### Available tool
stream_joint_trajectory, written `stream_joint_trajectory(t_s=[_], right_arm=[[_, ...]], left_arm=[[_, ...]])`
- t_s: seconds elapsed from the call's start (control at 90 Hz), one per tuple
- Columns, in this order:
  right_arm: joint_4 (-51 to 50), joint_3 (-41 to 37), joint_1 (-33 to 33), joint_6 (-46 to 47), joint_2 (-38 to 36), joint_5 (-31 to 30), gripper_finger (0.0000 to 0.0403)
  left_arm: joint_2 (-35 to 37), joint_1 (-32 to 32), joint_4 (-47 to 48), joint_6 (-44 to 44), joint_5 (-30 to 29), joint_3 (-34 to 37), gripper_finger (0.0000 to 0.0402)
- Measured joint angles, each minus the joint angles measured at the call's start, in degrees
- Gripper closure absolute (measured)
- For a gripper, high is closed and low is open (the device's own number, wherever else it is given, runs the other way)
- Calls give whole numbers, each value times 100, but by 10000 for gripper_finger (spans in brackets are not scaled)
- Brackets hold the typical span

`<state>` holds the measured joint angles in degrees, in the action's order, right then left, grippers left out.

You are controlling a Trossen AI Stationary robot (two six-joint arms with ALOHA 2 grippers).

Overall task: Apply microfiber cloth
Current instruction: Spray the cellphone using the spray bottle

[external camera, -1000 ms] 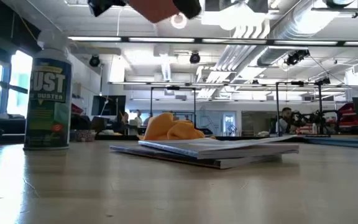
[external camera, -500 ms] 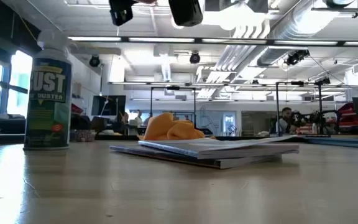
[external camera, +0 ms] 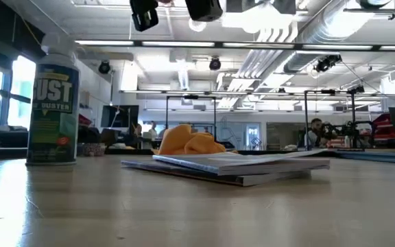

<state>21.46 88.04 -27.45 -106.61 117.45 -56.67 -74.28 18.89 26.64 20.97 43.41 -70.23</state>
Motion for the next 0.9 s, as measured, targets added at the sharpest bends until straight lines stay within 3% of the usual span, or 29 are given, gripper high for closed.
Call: stream_joint_trajectory(t_s=[0.144, 0.433, 0.756, 0.9], right_arm=[[-59, 68, -31, 82, 0, -22, 402], [-191, 75, -34, 111, 0, -23, 402], [-182, 75, 84, -150, 0, 185, 402], [30, 151, 110, -193, 0, 191, 402]], left_arm=[[37, 279, -220, 2, 375, 2, 213], [35, 633, -383, 84, 407, 6, 213], [35, 406, -337, 1304, 519, 6, 213], [35, 336, -240, 1400, 501, 6, 213]])
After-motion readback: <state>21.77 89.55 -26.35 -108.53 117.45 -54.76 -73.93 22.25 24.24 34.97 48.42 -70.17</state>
